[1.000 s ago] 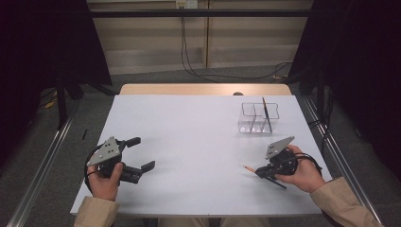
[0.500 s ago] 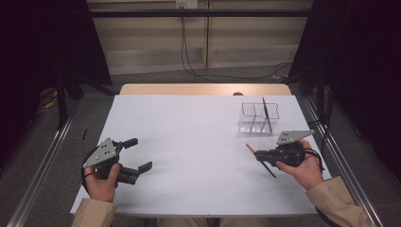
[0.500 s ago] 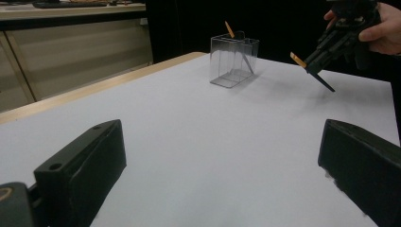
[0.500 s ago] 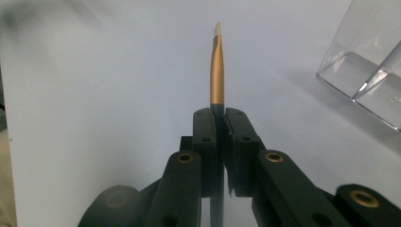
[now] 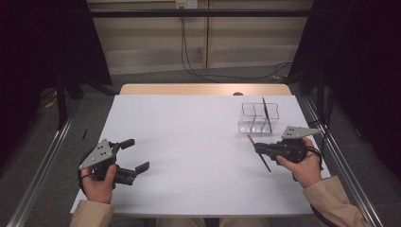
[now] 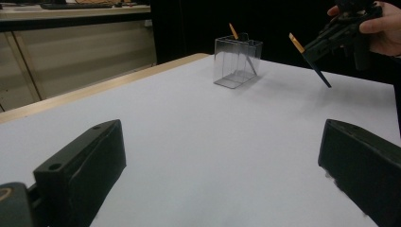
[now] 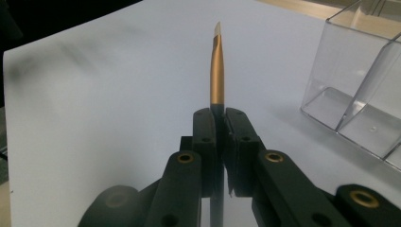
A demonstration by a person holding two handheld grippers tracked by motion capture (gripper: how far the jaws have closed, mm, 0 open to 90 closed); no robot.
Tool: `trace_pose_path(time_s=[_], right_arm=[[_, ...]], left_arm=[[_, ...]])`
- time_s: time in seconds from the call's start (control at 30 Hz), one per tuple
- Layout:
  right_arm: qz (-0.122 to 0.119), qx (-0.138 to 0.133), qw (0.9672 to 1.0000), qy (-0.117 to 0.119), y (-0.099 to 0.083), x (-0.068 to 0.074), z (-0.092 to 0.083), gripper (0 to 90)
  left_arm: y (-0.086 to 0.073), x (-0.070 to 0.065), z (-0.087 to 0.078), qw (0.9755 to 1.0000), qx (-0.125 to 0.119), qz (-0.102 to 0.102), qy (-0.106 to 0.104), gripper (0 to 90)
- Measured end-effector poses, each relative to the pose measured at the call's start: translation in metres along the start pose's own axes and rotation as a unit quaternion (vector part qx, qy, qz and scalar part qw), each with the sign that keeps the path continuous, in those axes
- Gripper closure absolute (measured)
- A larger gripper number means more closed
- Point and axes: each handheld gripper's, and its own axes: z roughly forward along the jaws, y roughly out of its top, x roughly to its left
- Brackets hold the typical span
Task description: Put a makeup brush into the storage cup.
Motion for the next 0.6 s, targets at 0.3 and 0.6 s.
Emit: trace_pose_path(time_s=[0.3,0.6], right_arm=[[0.006,-0.044,0.9989,-0.011,0.005,-0.0014,-0.0055,83.8],[0.011,-0.069,0.9974,-0.014,0.0098,-0.0033,-0.0065,83.8]], left_arm=[[0.0011,0.0011,0.0008,1.0,-0.001,-0.002,0.001,1.4],[-0.0002,0.0031,-0.0003,1.0,-0.003,-0.002,0.002,1.4]])
